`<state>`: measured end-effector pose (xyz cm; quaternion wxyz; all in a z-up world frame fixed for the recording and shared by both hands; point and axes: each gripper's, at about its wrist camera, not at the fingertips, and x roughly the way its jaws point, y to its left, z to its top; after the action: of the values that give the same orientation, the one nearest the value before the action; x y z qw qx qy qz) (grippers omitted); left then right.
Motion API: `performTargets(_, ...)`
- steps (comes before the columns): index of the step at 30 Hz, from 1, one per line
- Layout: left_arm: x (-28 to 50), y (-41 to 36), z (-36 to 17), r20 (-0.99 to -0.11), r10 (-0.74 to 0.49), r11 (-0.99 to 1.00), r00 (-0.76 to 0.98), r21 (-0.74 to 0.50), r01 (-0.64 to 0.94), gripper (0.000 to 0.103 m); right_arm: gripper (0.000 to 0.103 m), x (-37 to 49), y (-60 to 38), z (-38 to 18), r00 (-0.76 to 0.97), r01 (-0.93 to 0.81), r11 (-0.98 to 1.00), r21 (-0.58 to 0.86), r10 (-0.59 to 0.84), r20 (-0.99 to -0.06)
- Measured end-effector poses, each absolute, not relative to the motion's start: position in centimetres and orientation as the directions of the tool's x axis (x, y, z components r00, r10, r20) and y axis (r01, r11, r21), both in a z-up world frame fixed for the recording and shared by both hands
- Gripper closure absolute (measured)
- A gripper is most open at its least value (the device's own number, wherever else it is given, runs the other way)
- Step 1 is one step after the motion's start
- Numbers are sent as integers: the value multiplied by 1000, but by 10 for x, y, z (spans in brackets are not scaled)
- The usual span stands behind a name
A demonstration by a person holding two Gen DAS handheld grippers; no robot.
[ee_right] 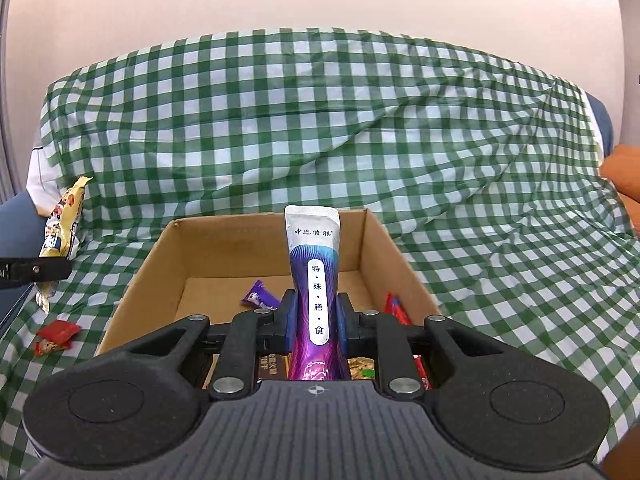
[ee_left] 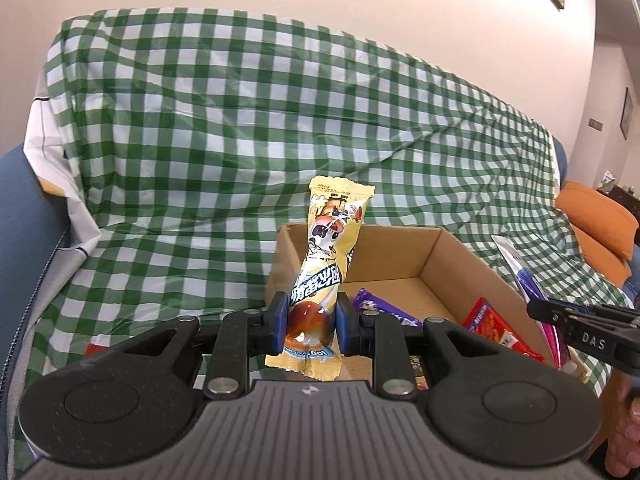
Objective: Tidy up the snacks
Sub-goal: 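Lift the tube snack and yellow snack stick and carry both toward the box, then open both tools over the box to drop the tube snack and snack stick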
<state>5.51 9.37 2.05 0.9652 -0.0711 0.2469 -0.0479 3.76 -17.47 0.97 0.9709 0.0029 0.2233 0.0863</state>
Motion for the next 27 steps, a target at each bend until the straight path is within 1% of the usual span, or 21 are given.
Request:
performTargets(13,46,73,22,-402,-232,969,886,-175,175,76,82,38,-183,13,909,-90,995,43,100,-406)
performTargets(27,40,52,19,-385,-307,952,870,-147,270,76,82,36,-183,16,920,-71,997,23,74,-384)
